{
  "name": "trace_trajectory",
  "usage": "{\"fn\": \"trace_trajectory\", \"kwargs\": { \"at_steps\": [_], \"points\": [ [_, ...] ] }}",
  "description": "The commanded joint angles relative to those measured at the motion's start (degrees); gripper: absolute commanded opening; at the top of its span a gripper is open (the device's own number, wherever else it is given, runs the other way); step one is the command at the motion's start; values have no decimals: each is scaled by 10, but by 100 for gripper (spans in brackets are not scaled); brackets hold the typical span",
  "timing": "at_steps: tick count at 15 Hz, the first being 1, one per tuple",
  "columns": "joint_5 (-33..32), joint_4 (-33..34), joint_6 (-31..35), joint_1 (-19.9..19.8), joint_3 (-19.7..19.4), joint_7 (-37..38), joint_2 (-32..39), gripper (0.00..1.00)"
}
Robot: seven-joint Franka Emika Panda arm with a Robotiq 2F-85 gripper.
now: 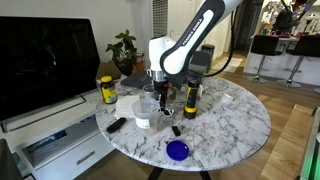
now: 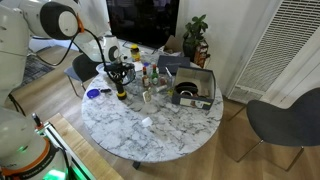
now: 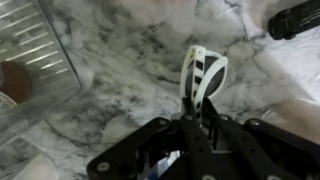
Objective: Move the white sunglasses to the left
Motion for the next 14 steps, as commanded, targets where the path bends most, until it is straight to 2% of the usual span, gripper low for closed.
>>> {"fn": "trace_trajectory", "kwargs": {
  "at_steps": [1, 4, 5, 6, 7, 11, 14],
  "points": [
    [2, 19, -10, -26, 20, -36, 20, 3],
    [5, 18, -12, -37, 29, -54, 25, 3],
    [7, 17, -13, -41, 33, -59, 25, 12],
    [9, 15, -16, -43, 38, -63, 22, 37],
    [10, 13, -20, -43, 41, -64, 15, 38],
    [11, -3, -46, -38, 52, -55, -33, 67],
    [-1, -21, -107, -22, 38, -18, -94, 89]
  ]
}}
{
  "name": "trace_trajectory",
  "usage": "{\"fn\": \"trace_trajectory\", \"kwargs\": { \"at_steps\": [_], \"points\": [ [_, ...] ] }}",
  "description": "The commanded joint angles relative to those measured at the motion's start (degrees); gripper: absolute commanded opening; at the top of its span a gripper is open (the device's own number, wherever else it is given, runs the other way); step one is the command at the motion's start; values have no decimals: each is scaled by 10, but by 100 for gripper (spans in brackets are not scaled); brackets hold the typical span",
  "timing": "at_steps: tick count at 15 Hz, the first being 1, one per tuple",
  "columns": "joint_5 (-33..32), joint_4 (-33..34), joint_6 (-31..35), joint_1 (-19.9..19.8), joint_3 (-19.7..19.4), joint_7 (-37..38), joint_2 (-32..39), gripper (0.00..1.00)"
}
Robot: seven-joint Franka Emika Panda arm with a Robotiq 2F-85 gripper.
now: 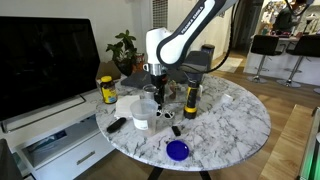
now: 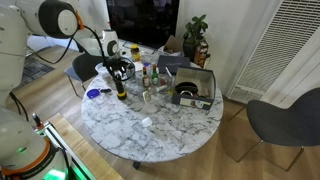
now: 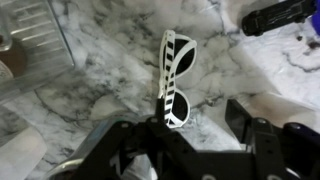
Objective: Move the white sunglasses to the left
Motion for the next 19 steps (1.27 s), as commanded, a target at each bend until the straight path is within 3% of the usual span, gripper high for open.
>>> {"fn": "trace_trajectory", "kwargs": {
  "at_steps": [1, 4, 7, 12, 14, 15, 16, 19],
  "points": [
    [-18, -35, -69, 19, -21, 46, -87, 98],
    [-5, -46, -145, 10, -20, 73, -151, 100],
    [18, -80, -223, 6, -20, 154, -239, 100],
    [30, -189, -255, -6, -15, 291, -401, 100],
    [51, -240, -260, -16, -11, 303, -467, 100],
    [74, -262, -276, -20, -10, 245, -496, 100],
    [43, -186, -269, -20, -3, 277, -419, 100],
    [47, -198, -271, -24, 1, 272, -443, 100]
  ]
}}
